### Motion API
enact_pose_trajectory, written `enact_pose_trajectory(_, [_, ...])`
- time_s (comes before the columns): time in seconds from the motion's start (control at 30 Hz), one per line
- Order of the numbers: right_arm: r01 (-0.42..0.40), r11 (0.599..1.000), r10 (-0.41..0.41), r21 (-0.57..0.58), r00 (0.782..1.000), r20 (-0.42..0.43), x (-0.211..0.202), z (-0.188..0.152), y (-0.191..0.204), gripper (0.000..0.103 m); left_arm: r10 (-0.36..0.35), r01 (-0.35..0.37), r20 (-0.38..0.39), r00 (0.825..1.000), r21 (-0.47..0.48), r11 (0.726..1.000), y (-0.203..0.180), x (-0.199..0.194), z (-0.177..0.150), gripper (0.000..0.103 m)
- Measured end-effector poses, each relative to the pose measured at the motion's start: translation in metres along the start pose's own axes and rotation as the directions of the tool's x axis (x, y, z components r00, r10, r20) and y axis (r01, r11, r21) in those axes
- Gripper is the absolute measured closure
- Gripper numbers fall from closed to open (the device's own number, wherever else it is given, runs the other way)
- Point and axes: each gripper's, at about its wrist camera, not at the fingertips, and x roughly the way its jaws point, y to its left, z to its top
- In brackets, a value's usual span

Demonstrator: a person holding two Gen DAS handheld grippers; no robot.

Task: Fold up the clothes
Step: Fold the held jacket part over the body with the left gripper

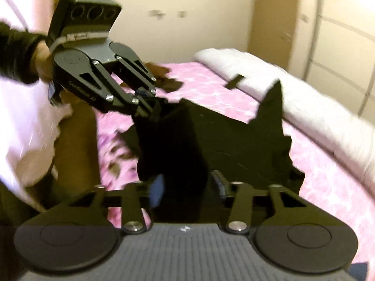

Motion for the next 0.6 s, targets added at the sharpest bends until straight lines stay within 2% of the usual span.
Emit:
enact_pose_trajectory(0.13, [-0.013,0.982,0.029,0.188,0.996,-0.084,0.051,-0.005,-0.060,0.032,-0.075,0.075,0.006,0.997,0.003,0.997,0.078,0.022,0.017,0.096])
enact_pose_trajectory(0.23, [0.003,0.965,0.052,0.263,0.978,-0.201,0.094,-0.024,-0.092,0.032,-0.143,0.143,0.018,0.990,-0.006,0.990,0.118,0.030,0.020,0.096])
enact_pose_trajectory(0.37, [-0.004,0.975,0.081,0.224,0.938,-0.336,0.134,-0.044,-0.097,0.029,-0.209,0.209,0.022,0.978,0.007,0.978,0.159,0.040,0.025,0.096])
enact_pose_trajectory(0.47, [-0.004,0.971,0.091,0.241,0.931,-0.354,0.148,-0.054,-0.100,0.025,-0.253,0.251,0.046,0.966,0.042,0.967,0.192,0.052,0.034,0.096])
enact_pose_trajectory(0.6, [0.004,0.949,0.114,0.315,0.927,-0.357,0.166,-0.067,-0.114,0.025,-0.205,0.201,0.032,0.978,0.087,0.976,0.235,0.080,0.048,0.096])
